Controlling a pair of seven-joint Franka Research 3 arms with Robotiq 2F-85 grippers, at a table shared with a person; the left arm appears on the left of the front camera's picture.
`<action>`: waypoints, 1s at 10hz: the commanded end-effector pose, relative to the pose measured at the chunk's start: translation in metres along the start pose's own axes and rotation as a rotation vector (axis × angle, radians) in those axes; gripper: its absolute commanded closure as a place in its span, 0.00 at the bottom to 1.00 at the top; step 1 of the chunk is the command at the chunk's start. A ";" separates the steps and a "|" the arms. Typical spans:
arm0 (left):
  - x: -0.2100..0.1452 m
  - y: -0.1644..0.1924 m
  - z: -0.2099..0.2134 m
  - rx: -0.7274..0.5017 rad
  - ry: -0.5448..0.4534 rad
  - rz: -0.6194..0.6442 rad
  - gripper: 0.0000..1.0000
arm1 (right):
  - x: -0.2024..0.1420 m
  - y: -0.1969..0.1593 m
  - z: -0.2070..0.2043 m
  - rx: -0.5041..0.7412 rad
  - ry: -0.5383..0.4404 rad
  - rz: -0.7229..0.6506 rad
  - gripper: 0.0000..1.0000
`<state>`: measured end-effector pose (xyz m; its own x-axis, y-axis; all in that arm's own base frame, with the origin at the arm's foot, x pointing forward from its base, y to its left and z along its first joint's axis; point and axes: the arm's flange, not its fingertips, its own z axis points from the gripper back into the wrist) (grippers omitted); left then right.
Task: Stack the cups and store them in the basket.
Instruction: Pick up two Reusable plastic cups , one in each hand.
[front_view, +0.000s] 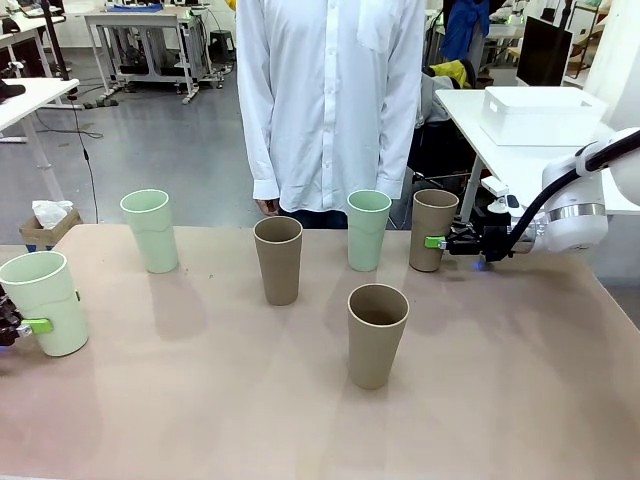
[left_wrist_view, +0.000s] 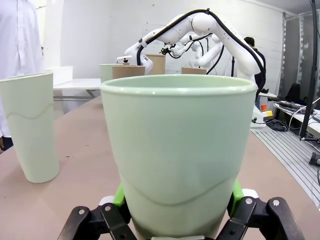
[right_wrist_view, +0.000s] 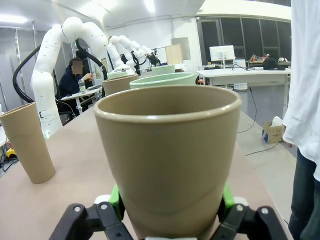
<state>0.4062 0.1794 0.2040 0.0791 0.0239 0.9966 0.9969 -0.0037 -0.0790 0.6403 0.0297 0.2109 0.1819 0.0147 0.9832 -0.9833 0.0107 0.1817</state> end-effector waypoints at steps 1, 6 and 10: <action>0.031 0.000 -0.001 0.034 -0.030 -0.020 0.15 | 0.021 0.011 0.005 0.005 -0.005 0.032 0.15; 0.144 -0.023 -0.065 -0.006 -0.074 -0.089 0.15 | 0.097 0.086 0.028 0.044 -0.025 0.070 0.15; 0.185 -0.087 -0.127 -0.026 -0.074 -0.042 0.15 | 0.114 0.184 0.043 0.037 -0.040 0.091 0.15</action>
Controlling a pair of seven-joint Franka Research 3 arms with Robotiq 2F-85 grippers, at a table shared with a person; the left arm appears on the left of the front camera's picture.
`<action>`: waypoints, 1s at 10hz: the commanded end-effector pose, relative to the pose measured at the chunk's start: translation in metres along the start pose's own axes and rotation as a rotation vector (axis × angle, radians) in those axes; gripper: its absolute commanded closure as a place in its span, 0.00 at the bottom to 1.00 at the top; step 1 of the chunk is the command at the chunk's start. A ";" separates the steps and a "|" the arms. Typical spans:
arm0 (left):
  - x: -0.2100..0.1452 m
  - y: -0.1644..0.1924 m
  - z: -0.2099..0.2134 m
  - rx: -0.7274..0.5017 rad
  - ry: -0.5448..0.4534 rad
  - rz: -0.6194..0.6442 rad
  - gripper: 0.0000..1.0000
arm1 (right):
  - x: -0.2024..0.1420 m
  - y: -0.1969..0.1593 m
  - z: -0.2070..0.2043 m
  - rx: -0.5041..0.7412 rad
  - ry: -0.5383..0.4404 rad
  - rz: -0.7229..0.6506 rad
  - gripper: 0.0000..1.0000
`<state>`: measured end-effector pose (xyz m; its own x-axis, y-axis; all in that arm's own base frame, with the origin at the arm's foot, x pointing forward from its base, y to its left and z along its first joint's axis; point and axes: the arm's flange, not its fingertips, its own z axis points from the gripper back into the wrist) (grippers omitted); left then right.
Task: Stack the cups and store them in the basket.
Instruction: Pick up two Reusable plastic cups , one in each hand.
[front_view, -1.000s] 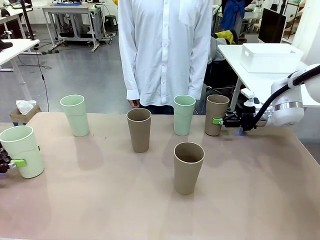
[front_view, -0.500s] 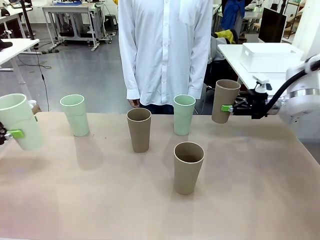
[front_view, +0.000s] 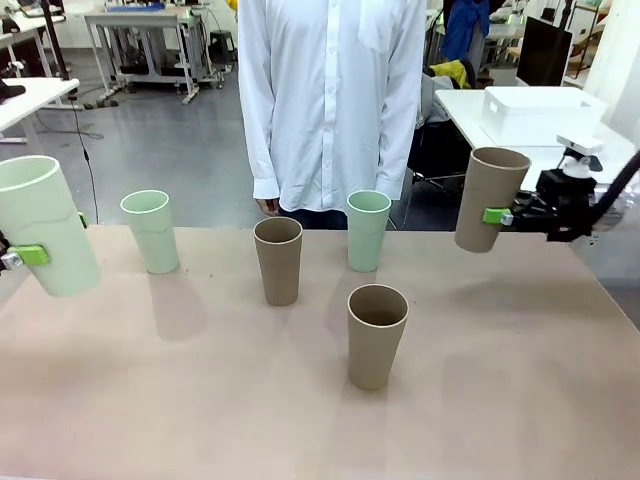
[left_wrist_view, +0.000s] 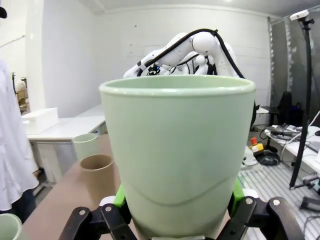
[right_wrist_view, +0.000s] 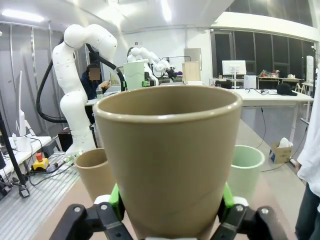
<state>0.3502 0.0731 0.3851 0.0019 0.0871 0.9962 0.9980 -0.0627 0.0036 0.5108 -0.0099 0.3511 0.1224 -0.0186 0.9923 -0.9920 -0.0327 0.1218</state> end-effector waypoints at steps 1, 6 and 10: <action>0.012 -0.022 -0.031 0.026 -0.019 0.045 0.15 | 0.002 0.056 0.004 -0.008 -0.012 0.044 0.15; -0.014 -0.020 -0.084 -0.052 0.054 0.054 0.15 | -0.004 0.141 0.016 -0.050 0.010 0.105 0.15; -0.034 -0.016 -0.093 -0.076 0.034 0.054 0.15 | -0.009 0.167 0.022 -0.059 -0.007 0.094 0.15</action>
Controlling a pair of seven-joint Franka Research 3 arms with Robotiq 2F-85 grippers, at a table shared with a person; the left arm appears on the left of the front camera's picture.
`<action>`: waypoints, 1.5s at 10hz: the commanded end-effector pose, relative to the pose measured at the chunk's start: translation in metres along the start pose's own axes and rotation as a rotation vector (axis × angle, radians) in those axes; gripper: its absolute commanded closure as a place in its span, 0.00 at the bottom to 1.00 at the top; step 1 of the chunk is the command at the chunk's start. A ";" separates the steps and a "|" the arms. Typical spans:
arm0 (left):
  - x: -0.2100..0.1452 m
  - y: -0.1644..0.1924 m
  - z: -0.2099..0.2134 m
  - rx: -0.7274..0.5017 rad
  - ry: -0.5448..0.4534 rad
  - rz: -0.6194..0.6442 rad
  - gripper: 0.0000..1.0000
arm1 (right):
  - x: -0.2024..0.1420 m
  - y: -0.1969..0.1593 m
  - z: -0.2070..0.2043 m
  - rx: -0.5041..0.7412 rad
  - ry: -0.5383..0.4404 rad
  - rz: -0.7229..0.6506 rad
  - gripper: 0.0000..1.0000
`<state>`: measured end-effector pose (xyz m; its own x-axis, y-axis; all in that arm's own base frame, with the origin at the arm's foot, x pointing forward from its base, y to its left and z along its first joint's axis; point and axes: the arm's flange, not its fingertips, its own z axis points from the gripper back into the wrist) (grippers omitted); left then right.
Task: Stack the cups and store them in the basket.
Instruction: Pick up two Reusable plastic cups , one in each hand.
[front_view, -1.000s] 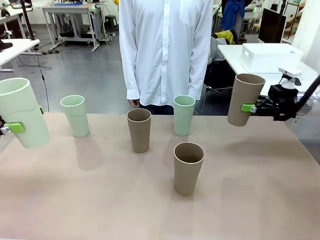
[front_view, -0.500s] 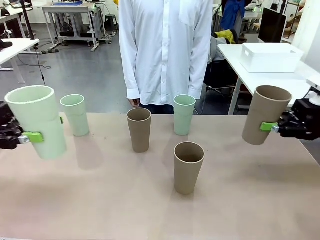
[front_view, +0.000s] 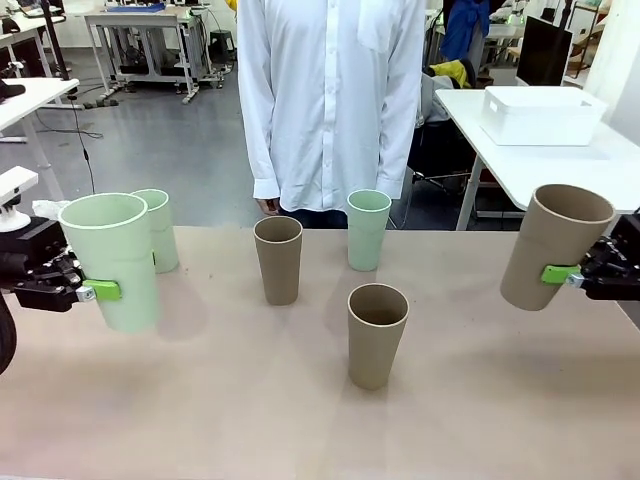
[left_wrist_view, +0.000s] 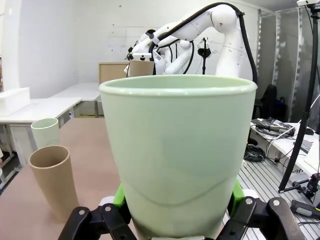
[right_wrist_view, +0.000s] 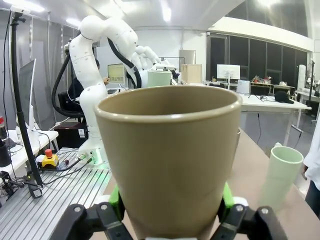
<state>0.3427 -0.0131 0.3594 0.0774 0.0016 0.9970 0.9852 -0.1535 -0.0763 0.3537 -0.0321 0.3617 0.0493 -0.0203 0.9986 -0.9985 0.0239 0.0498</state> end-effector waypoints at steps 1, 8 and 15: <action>0.000 -0.012 -0.009 0.008 -0.051 -0.059 0.15 | -0.001 0.012 0.005 -0.001 -0.015 0.015 0.15; 0.005 -0.005 0.000 0.002 -0.067 -0.133 0.15 | -0.008 0.019 -0.009 0.070 -0.011 -0.020 0.15; 0.003 -0.002 0.003 -0.005 -0.051 -0.116 0.15 | -0.008 0.006 -0.006 0.062 -0.004 -0.033 0.15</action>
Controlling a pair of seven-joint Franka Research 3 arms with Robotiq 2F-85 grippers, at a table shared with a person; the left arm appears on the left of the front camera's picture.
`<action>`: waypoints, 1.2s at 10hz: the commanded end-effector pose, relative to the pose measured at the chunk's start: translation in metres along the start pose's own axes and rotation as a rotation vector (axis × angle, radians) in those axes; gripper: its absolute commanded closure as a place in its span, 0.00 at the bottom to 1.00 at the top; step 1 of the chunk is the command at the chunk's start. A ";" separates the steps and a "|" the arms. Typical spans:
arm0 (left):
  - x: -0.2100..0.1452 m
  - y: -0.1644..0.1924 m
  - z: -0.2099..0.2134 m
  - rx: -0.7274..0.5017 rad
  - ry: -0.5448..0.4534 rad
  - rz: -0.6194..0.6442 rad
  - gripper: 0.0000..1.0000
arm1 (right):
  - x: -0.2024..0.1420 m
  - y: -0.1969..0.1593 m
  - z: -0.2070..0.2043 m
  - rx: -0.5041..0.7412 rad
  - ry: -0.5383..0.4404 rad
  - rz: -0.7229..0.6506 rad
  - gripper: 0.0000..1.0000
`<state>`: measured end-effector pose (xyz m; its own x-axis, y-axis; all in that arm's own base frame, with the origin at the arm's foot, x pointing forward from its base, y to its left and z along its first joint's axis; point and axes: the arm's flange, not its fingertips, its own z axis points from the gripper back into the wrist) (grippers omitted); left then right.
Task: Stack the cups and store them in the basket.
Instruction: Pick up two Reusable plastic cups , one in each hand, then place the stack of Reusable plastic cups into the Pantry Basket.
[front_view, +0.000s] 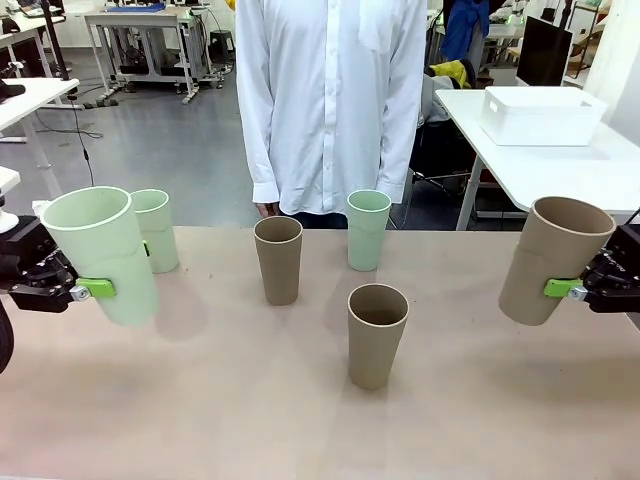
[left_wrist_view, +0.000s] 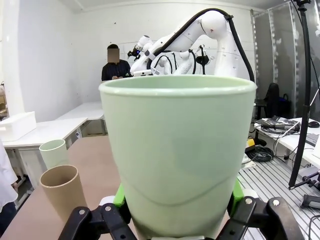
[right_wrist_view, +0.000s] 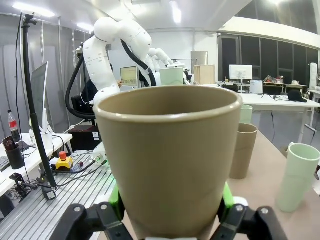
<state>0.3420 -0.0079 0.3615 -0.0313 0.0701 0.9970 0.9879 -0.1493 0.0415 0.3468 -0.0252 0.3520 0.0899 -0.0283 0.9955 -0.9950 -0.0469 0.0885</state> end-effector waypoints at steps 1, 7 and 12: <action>0.001 0.000 -0.002 -0.005 0.000 0.002 0.15 | 0.002 -0.001 0.000 -0.008 0.005 0.008 0.15; 0.001 0.000 -0.002 -0.005 0.000 0.002 0.15 | 0.002 -0.001 0.000 -0.008 0.005 0.008 0.15; 0.001 0.000 -0.002 -0.005 0.000 0.002 0.15 | 0.002 -0.001 0.000 -0.008 0.005 0.008 0.15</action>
<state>0.3421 -0.0080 0.3614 -0.0315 0.0689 0.9971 0.9880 -0.1489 0.0415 0.3468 -0.0253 0.3520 0.0899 -0.0281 0.9956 -0.9950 -0.0466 0.0885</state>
